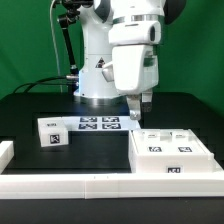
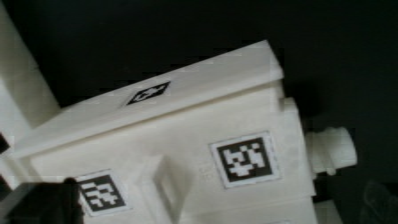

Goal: Assemble cabinet

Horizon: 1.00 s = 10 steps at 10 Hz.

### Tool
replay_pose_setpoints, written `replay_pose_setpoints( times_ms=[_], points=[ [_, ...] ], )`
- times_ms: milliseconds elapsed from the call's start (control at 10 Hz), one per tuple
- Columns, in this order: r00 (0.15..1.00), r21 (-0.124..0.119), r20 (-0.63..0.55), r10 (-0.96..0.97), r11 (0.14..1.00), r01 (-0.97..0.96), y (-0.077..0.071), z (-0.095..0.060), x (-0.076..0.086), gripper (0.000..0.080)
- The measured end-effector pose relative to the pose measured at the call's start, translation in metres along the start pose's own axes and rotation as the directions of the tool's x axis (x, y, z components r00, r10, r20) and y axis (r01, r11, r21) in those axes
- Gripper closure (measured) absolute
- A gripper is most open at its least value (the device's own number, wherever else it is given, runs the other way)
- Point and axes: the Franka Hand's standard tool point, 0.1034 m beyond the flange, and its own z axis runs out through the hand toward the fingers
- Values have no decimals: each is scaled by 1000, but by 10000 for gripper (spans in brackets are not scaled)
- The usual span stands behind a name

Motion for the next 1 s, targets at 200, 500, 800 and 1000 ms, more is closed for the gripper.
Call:
replay_pose_setpoints(
  times_ms=[200,500,800,1000],
  points=[
    [1000,-5,-6,26,1000,-26,-14,3,-13,2],
    [999,-3,-6,49,999,-49,-13,3,-12,2],
    [933,1,-31,359,933,-359,-18,6,-12,2],
    [838,18,-33,544,839,-544,-25,8,-5,2]
  ],
)
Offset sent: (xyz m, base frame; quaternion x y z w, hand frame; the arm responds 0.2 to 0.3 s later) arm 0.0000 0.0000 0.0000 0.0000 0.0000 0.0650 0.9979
